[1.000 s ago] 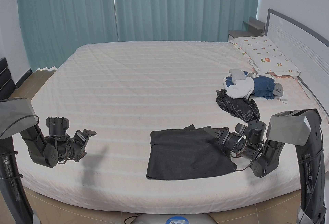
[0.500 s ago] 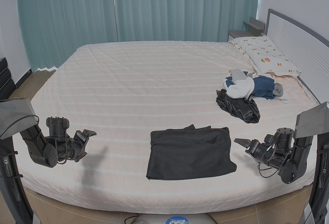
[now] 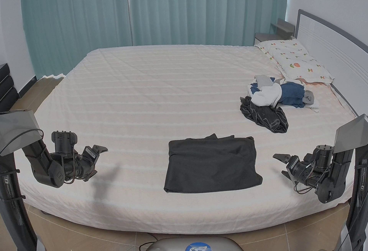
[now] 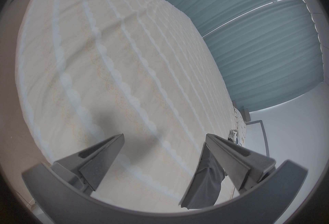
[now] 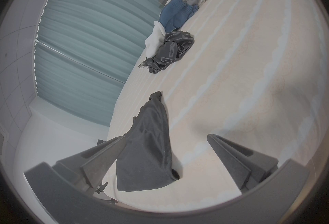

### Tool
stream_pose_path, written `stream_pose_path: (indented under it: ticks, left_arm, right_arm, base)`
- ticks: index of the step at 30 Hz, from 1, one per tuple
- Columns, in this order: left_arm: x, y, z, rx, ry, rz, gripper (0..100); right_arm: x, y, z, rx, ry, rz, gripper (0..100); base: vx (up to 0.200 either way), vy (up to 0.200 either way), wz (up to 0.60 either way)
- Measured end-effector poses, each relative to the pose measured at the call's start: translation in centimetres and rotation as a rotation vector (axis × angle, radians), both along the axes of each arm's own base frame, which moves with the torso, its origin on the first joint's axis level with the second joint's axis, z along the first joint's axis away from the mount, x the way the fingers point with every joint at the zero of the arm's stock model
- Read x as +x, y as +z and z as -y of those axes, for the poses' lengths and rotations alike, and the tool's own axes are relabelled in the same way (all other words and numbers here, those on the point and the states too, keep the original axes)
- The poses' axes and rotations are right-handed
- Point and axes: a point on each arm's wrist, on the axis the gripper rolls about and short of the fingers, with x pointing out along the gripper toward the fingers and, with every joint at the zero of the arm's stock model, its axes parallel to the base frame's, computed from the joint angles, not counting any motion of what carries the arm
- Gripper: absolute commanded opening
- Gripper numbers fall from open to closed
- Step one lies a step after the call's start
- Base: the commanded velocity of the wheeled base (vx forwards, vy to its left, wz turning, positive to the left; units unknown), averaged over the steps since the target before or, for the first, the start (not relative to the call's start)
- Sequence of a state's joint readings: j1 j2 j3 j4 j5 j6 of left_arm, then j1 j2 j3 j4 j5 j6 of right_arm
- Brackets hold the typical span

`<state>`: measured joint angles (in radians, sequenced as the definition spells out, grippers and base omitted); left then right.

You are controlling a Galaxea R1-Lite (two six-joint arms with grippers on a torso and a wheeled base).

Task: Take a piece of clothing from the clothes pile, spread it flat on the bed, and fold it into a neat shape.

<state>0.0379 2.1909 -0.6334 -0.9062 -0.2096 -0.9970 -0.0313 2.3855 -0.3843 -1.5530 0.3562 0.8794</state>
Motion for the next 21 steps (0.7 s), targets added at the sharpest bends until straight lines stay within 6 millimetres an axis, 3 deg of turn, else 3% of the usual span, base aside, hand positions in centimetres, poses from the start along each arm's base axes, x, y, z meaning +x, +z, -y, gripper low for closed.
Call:
stream_pose_path:
  ticks: [2, 11, 21]
  left_arm:
    - [0.0, 0.0, 0.0, -0.001, 0.0, 0.001, 100]
    - [0.3, 0.2, 0.5, 0.007, -0.007, 0.013, 100]
    - [0.7, 0.6, 3.7, 0.036, -0.061, 0.037, 100]
  right_arm:
    - [0.1, -0.2, 0.2, 0.007, 0.005, -0.003, 100]
    - [0.1, -1.0, 0.5, 0.007, 0.007, -0.023, 100]
    - [-0.1, -1.2, 0.3, 0.004, 0.01, -0.035, 100]
  base:
    - [0.0, 0.0, 0.0]
    - [0.0, -0.2, 0.0]
    - [0.0, -0.2, 0.0]
